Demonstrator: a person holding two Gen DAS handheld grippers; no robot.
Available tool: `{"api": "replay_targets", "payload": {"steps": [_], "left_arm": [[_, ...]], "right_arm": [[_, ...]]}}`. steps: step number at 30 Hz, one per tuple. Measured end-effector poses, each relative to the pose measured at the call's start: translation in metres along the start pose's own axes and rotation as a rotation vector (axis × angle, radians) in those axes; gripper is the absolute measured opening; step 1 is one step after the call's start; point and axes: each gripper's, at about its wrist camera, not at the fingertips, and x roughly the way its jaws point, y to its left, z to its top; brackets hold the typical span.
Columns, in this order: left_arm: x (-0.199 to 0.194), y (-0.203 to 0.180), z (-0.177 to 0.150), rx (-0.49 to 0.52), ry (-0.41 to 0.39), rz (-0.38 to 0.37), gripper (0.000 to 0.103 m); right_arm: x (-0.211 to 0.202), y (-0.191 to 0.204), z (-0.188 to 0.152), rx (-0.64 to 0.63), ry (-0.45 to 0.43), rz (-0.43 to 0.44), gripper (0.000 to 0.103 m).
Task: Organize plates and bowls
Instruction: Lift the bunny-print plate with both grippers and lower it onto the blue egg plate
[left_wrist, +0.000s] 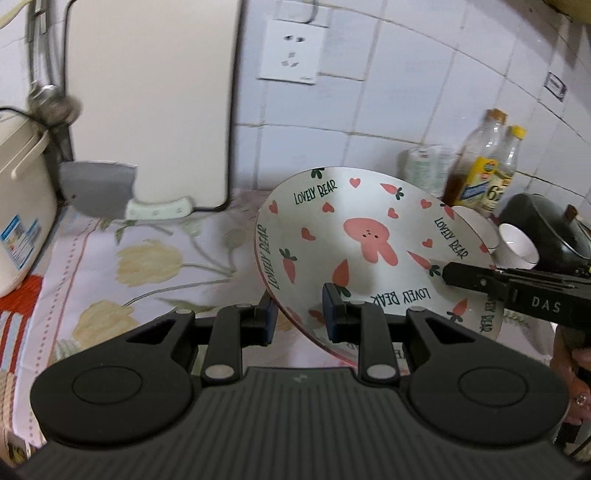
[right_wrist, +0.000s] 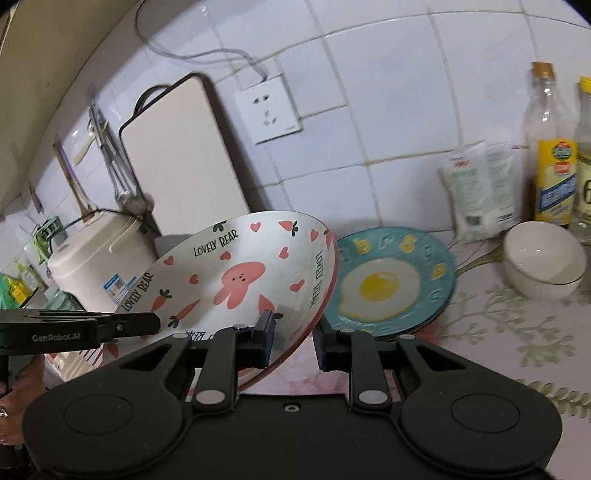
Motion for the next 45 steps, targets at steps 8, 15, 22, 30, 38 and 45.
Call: {"api": "replay_targets", "payload": {"steps": [8,15,22,30,38,45], "left_arm": [[0.036,-0.033,0.021,0.006,0.020,-0.043,0.024],[0.085,-0.036,0.030,-0.020,0.052,-0.058,0.024],[0.135,-0.030,0.039,-0.050,0.086,-0.052,0.024],[0.173,-0.027,0.034,-0.069,0.142,-0.051,0.024],[0.180,-0.030,0.035,-0.059,0.152,-0.014,0.024],[0.188,-0.034,0.036,-0.062,0.190,0.024,0.026]], "right_arm": [[-0.006,-0.037,0.014,0.013,-0.009,-0.057,0.027],[0.017,-0.068,0.021,0.033,0.006,-0.102,0.027],[0.057,-0.094,0.026,0.073,0.049,-0.128,0.027],[0.082,-0.106,0.026,0.074,0.100,-0.181,0.027],[0.088,-0.108,0.025,0.067,0.122,-0.179,0.028],[0.095,-0.101,0.027,0.001,0.120,-0.216,0.030]]}}
